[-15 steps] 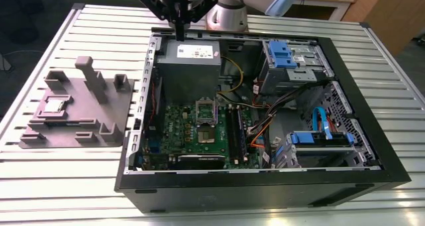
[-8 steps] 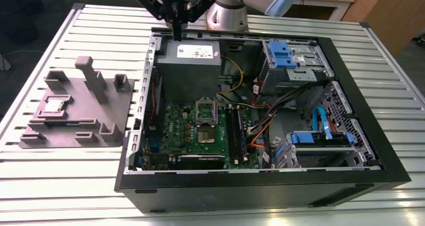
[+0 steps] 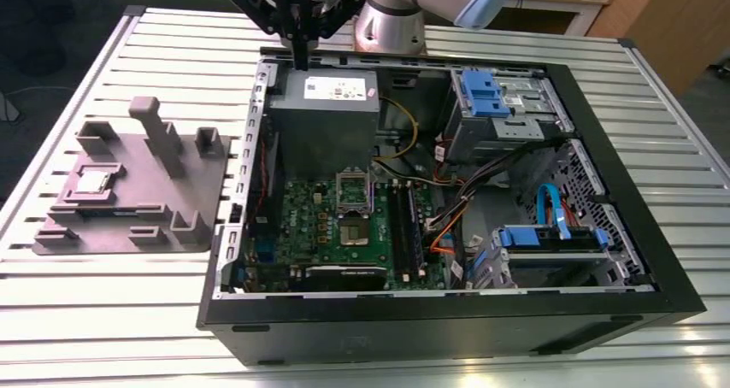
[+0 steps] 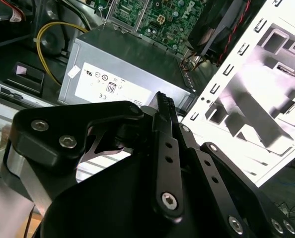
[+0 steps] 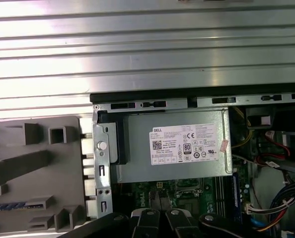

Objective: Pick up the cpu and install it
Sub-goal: 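Reach for the cpu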

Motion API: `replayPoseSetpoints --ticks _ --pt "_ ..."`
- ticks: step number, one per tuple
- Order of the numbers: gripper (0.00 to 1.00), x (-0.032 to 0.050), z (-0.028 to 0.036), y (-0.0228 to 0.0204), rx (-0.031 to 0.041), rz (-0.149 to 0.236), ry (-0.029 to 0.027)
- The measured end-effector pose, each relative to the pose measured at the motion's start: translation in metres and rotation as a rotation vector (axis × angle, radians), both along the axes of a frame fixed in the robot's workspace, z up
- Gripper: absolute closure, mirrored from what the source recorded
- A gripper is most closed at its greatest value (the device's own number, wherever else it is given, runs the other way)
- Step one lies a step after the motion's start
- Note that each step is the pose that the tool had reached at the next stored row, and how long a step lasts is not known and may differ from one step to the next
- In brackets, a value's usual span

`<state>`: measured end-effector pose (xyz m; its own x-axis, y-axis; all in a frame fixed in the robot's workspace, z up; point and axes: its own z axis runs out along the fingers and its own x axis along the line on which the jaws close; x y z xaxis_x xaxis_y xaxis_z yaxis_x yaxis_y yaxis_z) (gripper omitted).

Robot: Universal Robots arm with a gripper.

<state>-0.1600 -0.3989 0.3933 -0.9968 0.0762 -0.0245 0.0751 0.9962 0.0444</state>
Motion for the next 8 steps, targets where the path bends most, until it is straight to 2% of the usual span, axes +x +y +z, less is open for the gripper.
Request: replayPoseSetpoints --ticks 8 --pt "0.90 -0.0034 -0.0001 0.0000 0.0000 0.000 0.0000"
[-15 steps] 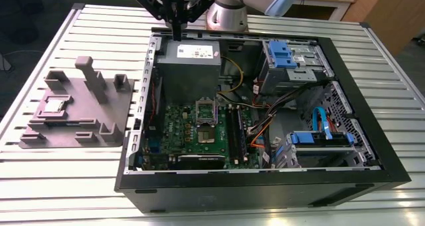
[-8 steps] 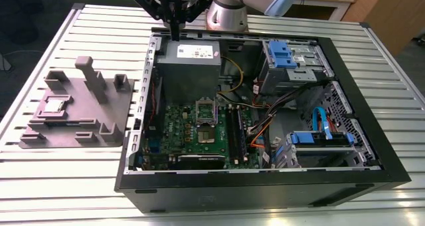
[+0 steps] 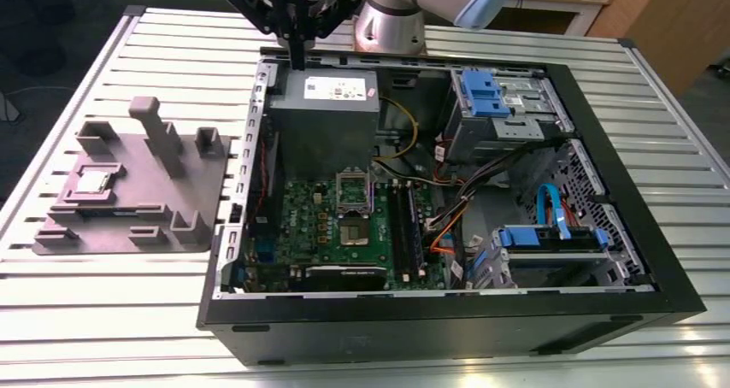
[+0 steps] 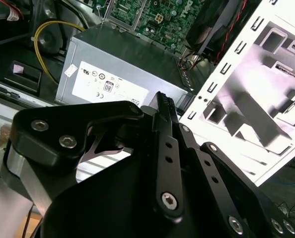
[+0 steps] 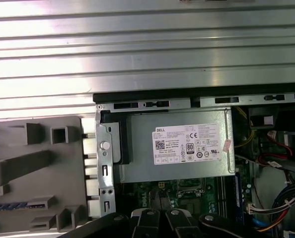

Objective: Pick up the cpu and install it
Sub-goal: 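Reach for the cpu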

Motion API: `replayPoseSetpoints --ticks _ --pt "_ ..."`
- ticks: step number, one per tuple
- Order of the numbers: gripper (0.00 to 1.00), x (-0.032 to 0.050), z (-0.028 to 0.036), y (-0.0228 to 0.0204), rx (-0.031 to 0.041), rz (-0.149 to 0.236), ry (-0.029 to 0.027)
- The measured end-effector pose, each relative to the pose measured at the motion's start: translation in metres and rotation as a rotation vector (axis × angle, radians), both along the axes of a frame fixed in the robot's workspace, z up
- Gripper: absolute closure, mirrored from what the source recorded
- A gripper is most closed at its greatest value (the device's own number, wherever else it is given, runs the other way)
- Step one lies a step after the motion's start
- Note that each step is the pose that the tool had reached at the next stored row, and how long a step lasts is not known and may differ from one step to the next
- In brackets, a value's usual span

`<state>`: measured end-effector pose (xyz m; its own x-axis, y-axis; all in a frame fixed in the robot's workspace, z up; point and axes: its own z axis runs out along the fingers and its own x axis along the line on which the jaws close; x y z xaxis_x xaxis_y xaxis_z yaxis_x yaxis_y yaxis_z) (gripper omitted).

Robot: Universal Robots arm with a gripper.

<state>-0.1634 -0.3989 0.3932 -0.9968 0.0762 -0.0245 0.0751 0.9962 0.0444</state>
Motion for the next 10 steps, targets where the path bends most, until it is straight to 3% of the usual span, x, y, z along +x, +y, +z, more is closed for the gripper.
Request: replayPoseSetpoints --ticks 10 --pt "0.90 -0.0035 -0.0001 0.0000 0.0000 0.000 0.0001"
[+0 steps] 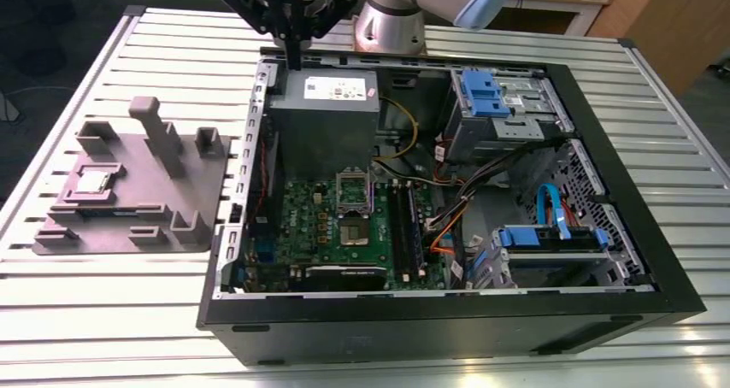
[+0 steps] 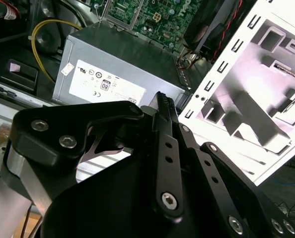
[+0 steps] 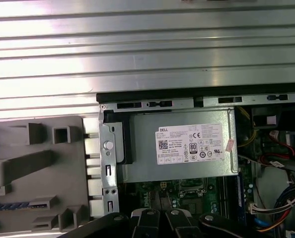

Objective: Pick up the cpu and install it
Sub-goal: 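Reach for the cpu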

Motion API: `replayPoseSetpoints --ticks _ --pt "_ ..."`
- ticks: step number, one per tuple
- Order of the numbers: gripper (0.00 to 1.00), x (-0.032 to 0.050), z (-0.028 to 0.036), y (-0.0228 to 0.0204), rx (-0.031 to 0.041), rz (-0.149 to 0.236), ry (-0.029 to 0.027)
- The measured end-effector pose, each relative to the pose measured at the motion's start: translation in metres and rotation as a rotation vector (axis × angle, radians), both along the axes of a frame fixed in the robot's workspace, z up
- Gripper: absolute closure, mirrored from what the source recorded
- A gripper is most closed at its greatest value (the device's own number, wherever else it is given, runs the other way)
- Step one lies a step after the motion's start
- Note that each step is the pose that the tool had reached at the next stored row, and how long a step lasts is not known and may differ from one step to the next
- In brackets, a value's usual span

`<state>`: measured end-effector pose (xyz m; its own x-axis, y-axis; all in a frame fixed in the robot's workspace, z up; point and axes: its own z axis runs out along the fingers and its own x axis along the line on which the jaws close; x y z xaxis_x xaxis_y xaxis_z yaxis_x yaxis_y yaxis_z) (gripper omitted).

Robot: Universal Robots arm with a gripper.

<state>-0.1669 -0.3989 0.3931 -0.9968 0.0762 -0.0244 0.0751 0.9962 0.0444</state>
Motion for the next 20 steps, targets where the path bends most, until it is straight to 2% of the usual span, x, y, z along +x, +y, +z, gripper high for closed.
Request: replayPoseSetpoints --ticks 20 --pt "0.90 -0.0053 -0.0004 0.0000 0.0000 0.000 0.0000"
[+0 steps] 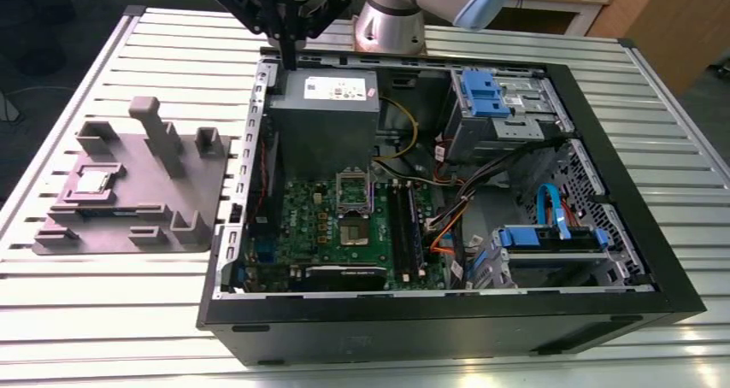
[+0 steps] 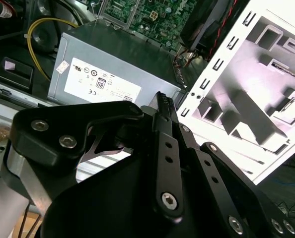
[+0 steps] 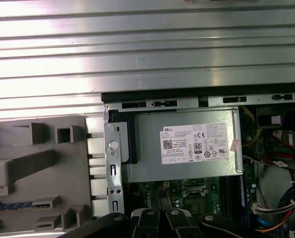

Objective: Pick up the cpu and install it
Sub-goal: 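Reach for the cpu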

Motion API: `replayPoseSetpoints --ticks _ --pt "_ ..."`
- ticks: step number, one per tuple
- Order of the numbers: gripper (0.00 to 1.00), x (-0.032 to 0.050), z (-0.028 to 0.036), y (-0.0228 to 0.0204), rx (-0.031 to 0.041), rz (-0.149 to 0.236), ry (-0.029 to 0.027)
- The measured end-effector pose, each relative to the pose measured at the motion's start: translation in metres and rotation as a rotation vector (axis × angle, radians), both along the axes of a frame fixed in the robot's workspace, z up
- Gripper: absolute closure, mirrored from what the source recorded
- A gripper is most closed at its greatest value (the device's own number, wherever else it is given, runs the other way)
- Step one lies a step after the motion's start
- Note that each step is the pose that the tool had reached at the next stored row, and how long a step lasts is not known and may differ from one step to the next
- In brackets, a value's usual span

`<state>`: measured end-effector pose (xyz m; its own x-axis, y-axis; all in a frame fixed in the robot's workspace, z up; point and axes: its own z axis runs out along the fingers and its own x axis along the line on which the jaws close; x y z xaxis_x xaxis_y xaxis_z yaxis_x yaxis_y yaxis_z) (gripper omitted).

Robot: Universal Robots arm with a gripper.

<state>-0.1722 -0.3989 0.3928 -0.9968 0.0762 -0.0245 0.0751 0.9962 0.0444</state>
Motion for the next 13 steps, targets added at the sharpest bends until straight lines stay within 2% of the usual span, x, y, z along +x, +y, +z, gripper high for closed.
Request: replayPoseSetpoints --ticks 6,13 --pt "0.90 -0.0006 0.0000 0.0000 0.0000 0.000 0.0000" --pt "0.90 -0.0062 0.0000 0.0000 0.0000 0.000 0.0000"
